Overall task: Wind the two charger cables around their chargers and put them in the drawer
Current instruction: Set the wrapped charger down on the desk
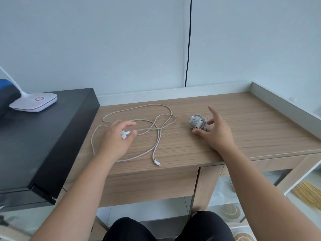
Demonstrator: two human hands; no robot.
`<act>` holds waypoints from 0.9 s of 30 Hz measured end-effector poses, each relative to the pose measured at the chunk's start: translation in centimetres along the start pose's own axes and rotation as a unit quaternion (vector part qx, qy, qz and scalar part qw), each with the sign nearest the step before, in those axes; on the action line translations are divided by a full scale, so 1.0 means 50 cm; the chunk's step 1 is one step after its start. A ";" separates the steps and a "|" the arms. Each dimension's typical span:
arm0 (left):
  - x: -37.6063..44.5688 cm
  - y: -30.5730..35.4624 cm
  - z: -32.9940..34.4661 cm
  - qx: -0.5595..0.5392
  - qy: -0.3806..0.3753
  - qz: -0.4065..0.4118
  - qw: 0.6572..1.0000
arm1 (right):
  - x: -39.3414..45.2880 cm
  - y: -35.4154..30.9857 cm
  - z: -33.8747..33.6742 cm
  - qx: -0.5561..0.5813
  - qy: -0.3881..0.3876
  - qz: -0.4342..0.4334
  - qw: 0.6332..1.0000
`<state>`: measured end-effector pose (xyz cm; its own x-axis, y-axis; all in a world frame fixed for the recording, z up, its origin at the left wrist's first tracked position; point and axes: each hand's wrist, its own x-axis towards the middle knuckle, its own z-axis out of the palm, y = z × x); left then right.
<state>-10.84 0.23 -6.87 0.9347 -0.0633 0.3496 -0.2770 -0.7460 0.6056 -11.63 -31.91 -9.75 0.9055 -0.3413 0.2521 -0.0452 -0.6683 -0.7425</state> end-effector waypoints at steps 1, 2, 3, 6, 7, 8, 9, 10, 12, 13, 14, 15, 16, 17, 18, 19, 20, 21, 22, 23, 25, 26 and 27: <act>0.005 -0.012 -0.017 0.017 0.003 -0.007 1.000 | -0.002 0.000 0.001 -0.018 0.016 0.006 1.000; 0.009 -0.025 -0.034 0.031 0.005 -0.014 0.999 | -0.006 -0.002 0.003 -0.043 0.038 0.011 0.998; 0.015 -0.041 -0.047 0.043 0.005 -0.023 0.999 | -0.013 -0.008 0.005 -0.066 0.063 0.015 0.996; 0.033 -0.074 -0.075 0.070 -0.004 -0.061 0.996 | -0.050 -0.045 0.027 -0.047 0.143 -0.011 0.989; 0.038 -0.084 -0.077 0.078 -0.010 -0.073 0.994 | -0.065 -0.059 0.042 -0.029 0.157 -0.038 0.986; 0.041 -0.089 -0.078 0.091 -0.022 -0.080 0.992 | -0.078 -0.074 0.059 -0.021 0.160 -0.070 0.984; 0.044 -0.094 -0.076 0.100 -0.037 -0.087 0.990 | -0.085 -0.087 0.078 -0.023 0.148 -0.103 0.983; 0.044 -0.097 -0.073 0.107 -0.059 -0.092 0.988 | -0.089 -0.099 0.097 -0.032 0.123 -0.134 0.983; 0.046 -0.102 -0.068 0.107 -0.102 -0.090 0.985 | -0.085 -0.121 0.131 -0.058 0.042 -0.180 0.981; 0.046 -0.103 -0.066 0.111 -0.121 -0.084 0.983 | -0.080 -0.131 0.146 -0.068 -0.006 -0.190 0.979; 0.045 -0.104 -0.065 0.118 -0.138 -0.080 0.980 | -0.074 -0.142 0.159 -0.076 -0.048 -0.197 0.976; 0.044 -0.103 -0.063 0.124 -0.148 -0.078 0.978 | -0.067 -0.150 0.170 -0.082 -0.078 -0.200 0.973; 0.042 -0.101 -0.061 0.128 -0.153 -0.077 0.977 | -0.059 -0.158 0.180 -0.088 -0.098 -0.202 0.971; 0.040 -0.099 -0.059 0.128 -0.152 -0.077 0.977 | -0.049 -0.164 0.190 -0.097 -0.111 -0.202 0.968; 0.038 -0.093 -0.057 0.127 -0.146 -0.072 0.978 | -0.039 -0.169 0.198 -0.111 -0.122 -0.199 0.966; 0.037 -0.088 -0.056 0.124 -0.139 -0.066 0.980 | -0.029 -0.174 0.205 -0.129 -0.134 -0.193 0.963; 0.036 -0.084 -0.056 0.121 -0.134 -0.060 0.982 | -0.020 -0.178 0.210 -0.150 -0.147 -0.185 0.960; 0.035 -0.080 -0.056 0.115 -0.134 -0.060 0.983 | -0.011 -0.181 0.215 -0.166 -0.157 -0.174 0.958; 0.035 -0.079 -0.057 0.103 -0.135 -0.070 0.983 | -0.003 -0.183 0.218 -0.173 -0.158 -0.164 0.958; 0.035 -0.077 -0.059 0.085 -0.137 -0.086 0.983 | 0.004 -0.186 0.221 -0.168 -0.155 -0.155 0.961; 0.035 -0.074 -0.066 0.024 -0.150 -0.127 0.980 | 0.016 -0.191 0.220 -0.134 -0.130 -0.159 0.970; 0.035 -0.075 -0.068 -0.021 -0.163 -0.144 0.976 | 0.021 -0.195 0.216 -0.108 -0.106 -0.175 0.973; 0.035 -0.077 -0.071 -0.076 -0.178 -0.157 0.968 | 0.026 -0.200 0.207 -0.077 -0.091 -0.189 0.975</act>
<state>-8.92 5.32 -6.05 0.9882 -0.0933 -0.1212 0.0295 -0.6613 0.7496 -5.65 -18.83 -8.45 0.9290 0.0628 0.3647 0.2567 -0.8192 -0.5129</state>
